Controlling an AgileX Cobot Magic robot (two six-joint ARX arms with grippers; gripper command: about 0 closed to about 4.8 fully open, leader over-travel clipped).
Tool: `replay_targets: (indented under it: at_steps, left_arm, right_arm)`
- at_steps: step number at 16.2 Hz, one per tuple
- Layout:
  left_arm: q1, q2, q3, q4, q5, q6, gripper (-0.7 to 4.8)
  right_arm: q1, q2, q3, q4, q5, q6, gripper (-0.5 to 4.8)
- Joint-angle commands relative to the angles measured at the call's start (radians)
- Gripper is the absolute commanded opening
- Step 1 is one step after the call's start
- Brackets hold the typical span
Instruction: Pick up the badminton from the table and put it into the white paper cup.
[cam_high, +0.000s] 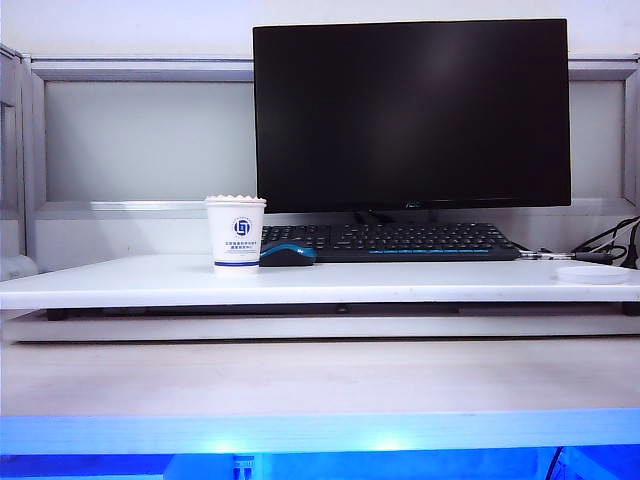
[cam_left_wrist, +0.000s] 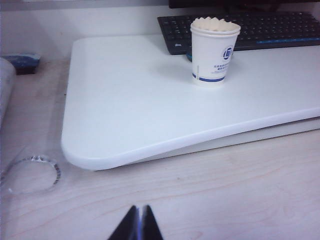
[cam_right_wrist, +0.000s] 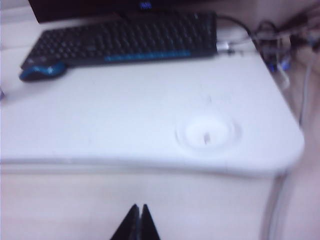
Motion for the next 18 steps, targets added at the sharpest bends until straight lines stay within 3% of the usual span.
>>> replay_targets:
  at_steps: [1,8,18]
  left_arm:
    - [0.001,0.001,0.000,-0.002,-0.002,0.003,0.21]
    - [0.001,0.001,0.000,-0.003,-0.090,0.003,0.21]
    - [0.001,0.001,-0.001,-0.005,-0.087,0.002,0.21]
  right_arm:
    - [0.000,-0.067,-0.057,0.013,0.002,0.015,-0.06]
    - [0.000,-0.124,-0.094,-0.067,0.058,0.014,-0.06]
    - [0.001,-0.129,-0.093,-0.112,0.056,0.014,-0.05]
